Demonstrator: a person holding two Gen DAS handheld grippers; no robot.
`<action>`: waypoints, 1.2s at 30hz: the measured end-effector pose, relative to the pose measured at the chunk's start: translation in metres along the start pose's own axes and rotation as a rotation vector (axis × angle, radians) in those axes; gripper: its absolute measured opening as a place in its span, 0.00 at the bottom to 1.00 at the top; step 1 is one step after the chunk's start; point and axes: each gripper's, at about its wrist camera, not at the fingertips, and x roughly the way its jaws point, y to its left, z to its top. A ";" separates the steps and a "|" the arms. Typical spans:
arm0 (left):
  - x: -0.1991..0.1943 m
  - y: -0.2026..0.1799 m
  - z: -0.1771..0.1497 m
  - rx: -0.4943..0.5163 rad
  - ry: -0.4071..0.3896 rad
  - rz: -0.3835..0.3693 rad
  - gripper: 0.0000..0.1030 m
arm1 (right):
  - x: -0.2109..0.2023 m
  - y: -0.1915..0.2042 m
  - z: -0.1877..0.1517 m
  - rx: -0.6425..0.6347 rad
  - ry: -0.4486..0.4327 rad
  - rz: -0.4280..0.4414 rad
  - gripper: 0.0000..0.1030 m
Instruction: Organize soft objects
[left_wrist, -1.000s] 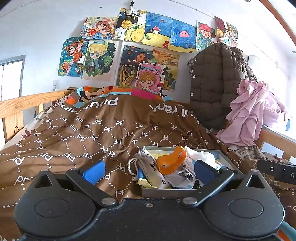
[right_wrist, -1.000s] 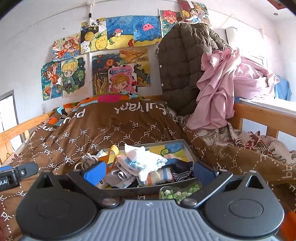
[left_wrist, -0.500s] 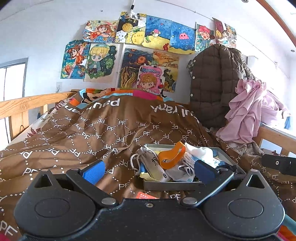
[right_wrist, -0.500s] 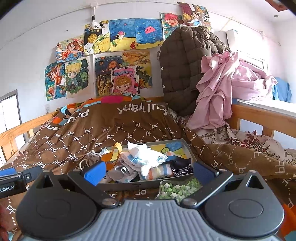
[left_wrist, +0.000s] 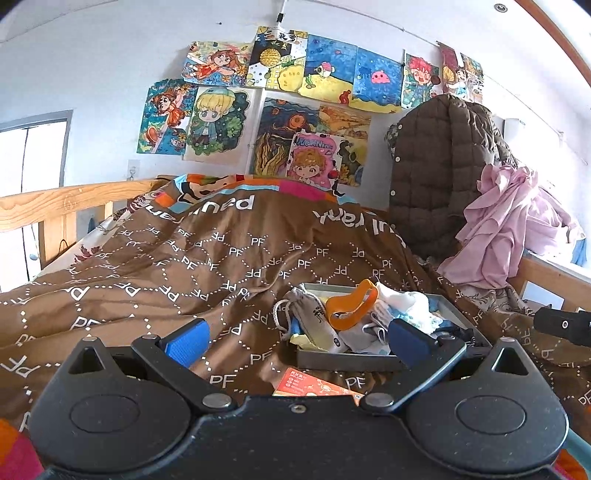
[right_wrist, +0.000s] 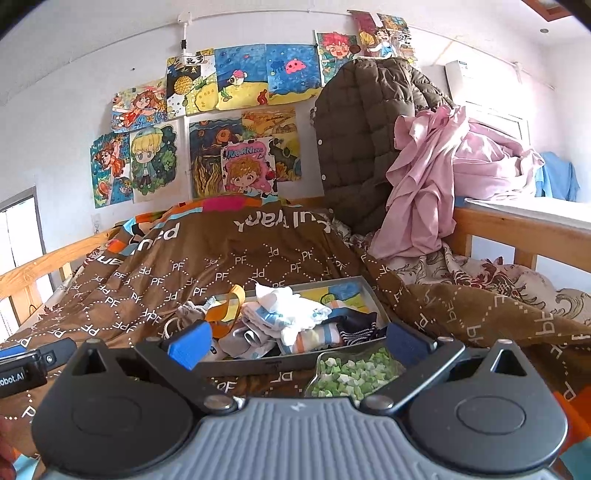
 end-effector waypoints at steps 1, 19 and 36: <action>-0.002 0.000 -0.001 0.002 0.001 0.001 0.99 | -0.002 0.000 -0.001 0.002 0.001 0.000 1.00; -0.029 -0.004 -0.016 0.045 0.025 0.016 0.99 | -0.029 0.000 -0.016 0.001 0.026 0.004 1.00; -0.051 -0.006 -0.029 0.055 0.044 0.014 0.99 | -0.047 0.001 -0.031 -0.003 0.081 0.019 1.00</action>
